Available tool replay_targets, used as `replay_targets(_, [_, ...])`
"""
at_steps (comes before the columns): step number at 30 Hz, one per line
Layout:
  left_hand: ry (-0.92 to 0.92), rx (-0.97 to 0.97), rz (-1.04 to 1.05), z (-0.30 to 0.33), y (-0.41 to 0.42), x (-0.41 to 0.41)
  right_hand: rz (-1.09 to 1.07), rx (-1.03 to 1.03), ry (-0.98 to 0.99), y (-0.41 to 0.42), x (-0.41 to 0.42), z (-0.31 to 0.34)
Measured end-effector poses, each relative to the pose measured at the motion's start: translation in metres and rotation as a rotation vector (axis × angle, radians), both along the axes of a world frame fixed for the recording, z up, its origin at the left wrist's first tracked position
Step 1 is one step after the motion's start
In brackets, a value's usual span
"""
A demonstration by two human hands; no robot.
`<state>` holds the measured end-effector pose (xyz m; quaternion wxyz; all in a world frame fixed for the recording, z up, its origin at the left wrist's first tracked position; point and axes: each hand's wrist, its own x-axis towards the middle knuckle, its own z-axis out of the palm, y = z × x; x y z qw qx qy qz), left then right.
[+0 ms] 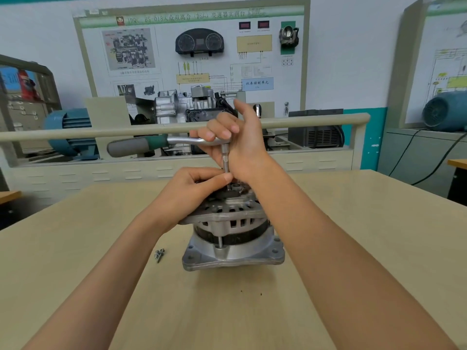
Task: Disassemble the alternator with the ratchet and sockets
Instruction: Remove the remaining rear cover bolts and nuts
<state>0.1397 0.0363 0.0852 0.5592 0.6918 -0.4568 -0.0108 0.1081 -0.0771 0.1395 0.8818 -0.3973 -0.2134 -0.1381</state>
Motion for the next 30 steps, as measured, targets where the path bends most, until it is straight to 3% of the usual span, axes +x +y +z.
replay_targets(2, [0.003,-0.007,-0.016,0.0,0.0,-0.002,-0.112,-0.067,-0.022,0.006,-0.003,0.0])
replay_targets(4, [-0.014,-0.001,-0.011,0.001,0.0,-0.004,-0.415,-0.156,-0.039,0.016,-0.007,-0.004])
replay_targets(7, [-0.057,0.014,0.095,0.0,0.0,-0.001,-1.237,-0.682,-0.165,0.032,-0.009,-0.023])
replay_targets(9, [-0.092,0.032,0.167,0.0,0.001,0.003,-1.732,-1.154,-0.076,0.041,-0.006,-0.038])
replay_targets(11, [-0.117,0.033,0.178,0.0,0.001,0.004,-1.909,-1.205,0.014,0.045,-0.006,-0.04])
replay_targets(14, [-0.089,0.033,0.152,0.0,0.001,0.001,-1.68,-0.942,-0.122,0.042,-0.006,-0.031])
replay_targets(16, [-0.061,0.015,0.096,0.001,0.001,-0.004,-1.291,-0.706,-0.155,0.035,-0.006,-0.019])
replay_targets(20, [0.021,-0.026,0.01,0.001,0.0,-0.007,-0.325,-0.264,-0.002,0.012,-0.003,0.002])
replay_targets(22, [0.055,-0.039,0.013,0.0,0.001,-0.004,-0.06,-0.197,0.016,0.007,0.0,0.003])
replay_targets(24, [0.046,-0.037,0.003,0.0,0.001,-0.004,-0.071,-0.193,-0.003,0.007,0.001,0.002])
replay_targets(26, [0.028,-0.024,0.001,0.0,0.0,-0.007,-0.241,-0.17,0.0,0.011,-0.004,-0.001])
replay_targets(28, [-0.001,-0.002,0.028,0.0,0.0,-0.006,-0.647,-0.302,-0.083,0.019,-0.006,-0.011])
replay_targets(30, [-0.068,-0.002,0.092,0.0,0.0,-0.004,-1.293,-0.75,-0.178,0.032,-0.007,-0.026])
